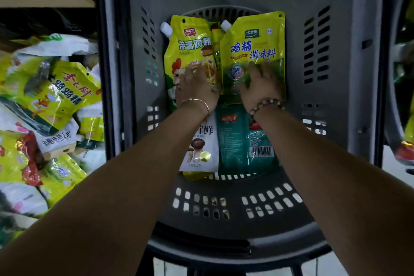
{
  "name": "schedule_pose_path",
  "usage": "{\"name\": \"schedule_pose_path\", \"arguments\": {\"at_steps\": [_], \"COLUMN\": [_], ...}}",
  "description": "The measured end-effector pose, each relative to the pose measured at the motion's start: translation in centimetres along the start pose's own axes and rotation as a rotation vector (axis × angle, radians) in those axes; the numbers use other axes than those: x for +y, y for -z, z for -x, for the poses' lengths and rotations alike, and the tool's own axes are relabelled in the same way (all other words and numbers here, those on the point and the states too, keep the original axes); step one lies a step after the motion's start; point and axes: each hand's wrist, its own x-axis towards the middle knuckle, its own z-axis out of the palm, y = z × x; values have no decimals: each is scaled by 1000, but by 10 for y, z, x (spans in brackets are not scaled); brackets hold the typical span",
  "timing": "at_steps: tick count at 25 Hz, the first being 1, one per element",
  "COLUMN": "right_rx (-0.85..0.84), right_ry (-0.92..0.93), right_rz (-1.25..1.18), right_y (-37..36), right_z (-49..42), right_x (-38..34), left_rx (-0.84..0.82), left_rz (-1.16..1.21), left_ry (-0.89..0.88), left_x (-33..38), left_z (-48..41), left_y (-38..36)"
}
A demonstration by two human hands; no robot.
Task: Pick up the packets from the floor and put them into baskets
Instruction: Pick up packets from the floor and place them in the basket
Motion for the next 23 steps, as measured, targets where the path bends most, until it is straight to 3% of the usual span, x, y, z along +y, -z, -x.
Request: {"name": "schedule_pose_path", "arguments": {"at_steps": [4, 9, 11, 14, 18, 23], "right_rx": [106, 210, 267, 338, 438, 364], "right_ry": [54, 245, 213, 270, 261, 372], "right_rz": [-37, -158, -273, -245, -320, -338], "right_y": [29, 64, 76, 82, 77, 35], "right_z": [31, 78, 95, 125, 162, 193], "right_x": [-39, -103, -133, -170, -207, -266], "left_rx": [108, 247, 368, 411, 442, 438], "left_rz": [325, 481, 504, 603, 493, 402], "left_ry": [17, -210, -314, -308, -233, -125], "left_x": [6, 14, 13, -28, -111, -213], "left_z": [31, 106, 135, 157, 169, 173], "left_y": [59, 131, 152, 186, 204, 190]}}
